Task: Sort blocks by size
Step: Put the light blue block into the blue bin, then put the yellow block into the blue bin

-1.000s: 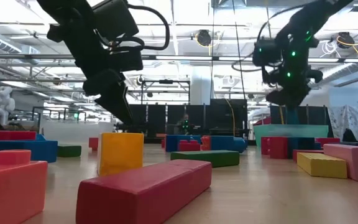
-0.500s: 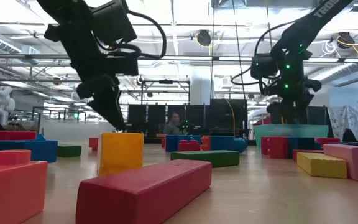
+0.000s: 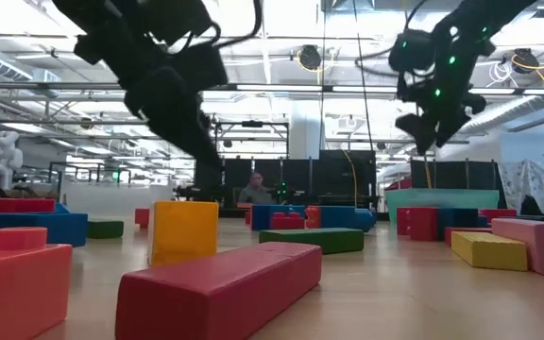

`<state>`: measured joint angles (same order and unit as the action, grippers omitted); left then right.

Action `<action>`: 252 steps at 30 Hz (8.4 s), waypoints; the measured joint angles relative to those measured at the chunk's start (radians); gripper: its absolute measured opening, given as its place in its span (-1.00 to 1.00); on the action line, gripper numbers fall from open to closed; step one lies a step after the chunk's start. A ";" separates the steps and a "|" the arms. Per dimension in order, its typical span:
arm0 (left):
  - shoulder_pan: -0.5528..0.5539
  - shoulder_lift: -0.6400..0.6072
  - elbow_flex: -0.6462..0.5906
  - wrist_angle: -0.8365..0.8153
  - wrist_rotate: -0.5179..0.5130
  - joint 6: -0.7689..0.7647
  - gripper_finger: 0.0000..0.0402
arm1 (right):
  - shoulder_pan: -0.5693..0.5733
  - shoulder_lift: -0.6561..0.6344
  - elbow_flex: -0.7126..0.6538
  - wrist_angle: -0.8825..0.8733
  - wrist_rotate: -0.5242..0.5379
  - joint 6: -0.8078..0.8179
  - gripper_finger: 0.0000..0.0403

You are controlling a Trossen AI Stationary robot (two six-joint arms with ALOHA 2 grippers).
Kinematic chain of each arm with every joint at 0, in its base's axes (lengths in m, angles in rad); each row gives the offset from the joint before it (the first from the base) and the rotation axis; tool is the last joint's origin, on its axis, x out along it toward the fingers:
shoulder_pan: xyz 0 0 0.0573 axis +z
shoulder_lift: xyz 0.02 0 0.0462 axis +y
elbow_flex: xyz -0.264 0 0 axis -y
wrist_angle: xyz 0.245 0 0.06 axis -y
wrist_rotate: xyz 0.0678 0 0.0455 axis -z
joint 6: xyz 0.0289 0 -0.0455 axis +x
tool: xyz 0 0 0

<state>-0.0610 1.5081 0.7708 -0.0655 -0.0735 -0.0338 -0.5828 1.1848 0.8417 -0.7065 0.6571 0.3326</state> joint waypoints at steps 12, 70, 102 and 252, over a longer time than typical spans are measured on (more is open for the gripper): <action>0.063 0.276 0.102 0.437 0.137 0.192 0.18 | 0.243 -0.108 0.000 -0.051 -0.306 0.097 0.18; 0.118 0.548 0.511 0.188 0.256 0.250 0.18 | 0.866 0.371 -0.114 -0.118 -0.393 0.018 -0.07; 0.118 0.547 0.511 0.177 0.255 0.250 0.18 | 0.581 0.275 -0.104 0.050 -0.473 -0.307 -0.10; 0.059 0.520 0.510 0.057 0.280 0.336 0.18 | 0.616 -0.032 -0.080 -0.203 -0.533 0.043 -0.21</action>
<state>-0.0017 2.0285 1.2812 -0.0084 0.2061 0.3024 0.0335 1.1527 0.7616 -0.9094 0.1236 0.3761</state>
